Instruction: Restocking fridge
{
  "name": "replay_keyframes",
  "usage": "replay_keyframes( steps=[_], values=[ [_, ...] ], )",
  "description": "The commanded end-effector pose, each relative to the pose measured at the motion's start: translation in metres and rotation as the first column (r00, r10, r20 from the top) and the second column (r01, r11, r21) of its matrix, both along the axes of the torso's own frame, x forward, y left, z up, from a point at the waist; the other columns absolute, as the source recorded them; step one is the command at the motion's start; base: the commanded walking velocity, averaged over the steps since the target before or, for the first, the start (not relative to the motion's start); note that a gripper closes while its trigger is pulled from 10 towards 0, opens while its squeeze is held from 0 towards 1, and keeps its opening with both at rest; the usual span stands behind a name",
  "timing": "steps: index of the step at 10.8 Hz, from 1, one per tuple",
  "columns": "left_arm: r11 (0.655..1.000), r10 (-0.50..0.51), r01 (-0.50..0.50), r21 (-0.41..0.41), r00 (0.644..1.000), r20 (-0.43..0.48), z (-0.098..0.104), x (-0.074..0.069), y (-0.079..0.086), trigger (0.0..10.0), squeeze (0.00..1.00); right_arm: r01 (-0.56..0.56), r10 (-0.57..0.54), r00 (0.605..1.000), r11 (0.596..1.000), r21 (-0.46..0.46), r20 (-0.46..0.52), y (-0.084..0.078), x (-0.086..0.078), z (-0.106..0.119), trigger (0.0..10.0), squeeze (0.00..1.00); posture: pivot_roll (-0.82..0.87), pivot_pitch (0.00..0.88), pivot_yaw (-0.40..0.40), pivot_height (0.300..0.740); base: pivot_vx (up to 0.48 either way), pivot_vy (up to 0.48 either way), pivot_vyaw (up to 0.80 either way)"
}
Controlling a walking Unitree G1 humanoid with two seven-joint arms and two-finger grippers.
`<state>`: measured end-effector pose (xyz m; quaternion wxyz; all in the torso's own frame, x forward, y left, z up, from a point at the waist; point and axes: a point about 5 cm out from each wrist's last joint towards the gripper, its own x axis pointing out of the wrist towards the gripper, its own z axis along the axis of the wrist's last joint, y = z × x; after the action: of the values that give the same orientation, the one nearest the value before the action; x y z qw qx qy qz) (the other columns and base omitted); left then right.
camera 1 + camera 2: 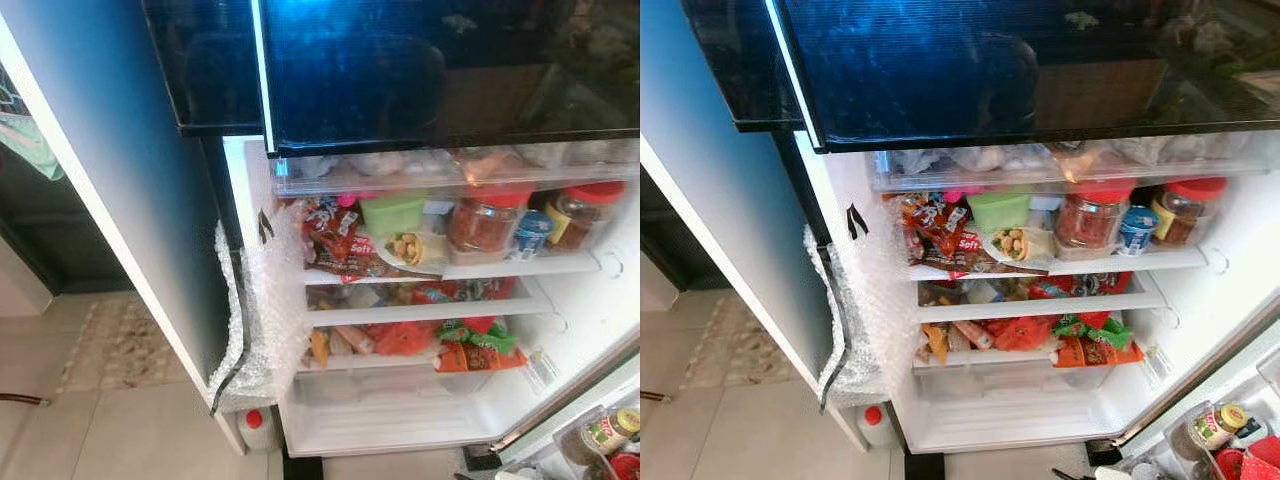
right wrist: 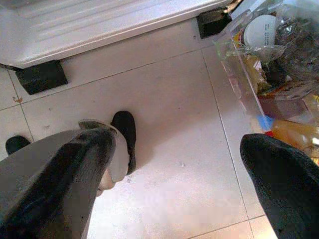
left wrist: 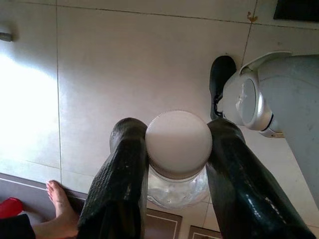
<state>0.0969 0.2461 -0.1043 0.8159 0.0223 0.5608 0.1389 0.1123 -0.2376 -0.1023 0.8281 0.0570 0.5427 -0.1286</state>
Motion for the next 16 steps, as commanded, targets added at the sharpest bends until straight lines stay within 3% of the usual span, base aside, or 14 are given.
replay_keyframes(
  steps=[1,8,12,16],
  values=[
    [1.0,-0.018,0.018,0.007,1.0,-0.022,-0.0001,-0.0028,0.0025,10.0,0.0,0.003,-0.003,1.0,1.0,0.004,-0.007,0.0003,-0.003,-0.0009,10.0,0.0,-0.02,0.0,-0.009,0.74,0.0,-0.27,0.0],
    [1.0,-0.018,0.018,0.004,1.0,-0.019,-0.0003,-0.0023,0.0016,10.0,0.0,0.031,-0.031,1.0,0.999,-0.043,0.003,-0.0047,0.0002,0.0011,10.0,0.0,-0.02,0.0,-0.014,0.74,0.0,-0.276,0.0],
    [1.0,-0.013,0.014,0.004,1.0,-0.017,-0.0001,-0.0018,0.0017,10.0,0.0,0.028,-0.027,0.999,0.999,-0.037,0.021,-0.0044,0.003,0.002,10.0,0.0,-0.02,0.0,-0.014,0.74,0.0,-0.278,-0.38],
    [1.0,-0.009,0.009,0.006,1.0,-0.017,0.0,-0.0018,0.0021,10.0,0.0,0.022,-0.021,1.0,0.999,-0.043,0.02,-0.0048,0.0031,0.0021,10.0,0.0,-0.02,0.0,-0.012,0.74,0.0,0.0,0.0]
  ],
)
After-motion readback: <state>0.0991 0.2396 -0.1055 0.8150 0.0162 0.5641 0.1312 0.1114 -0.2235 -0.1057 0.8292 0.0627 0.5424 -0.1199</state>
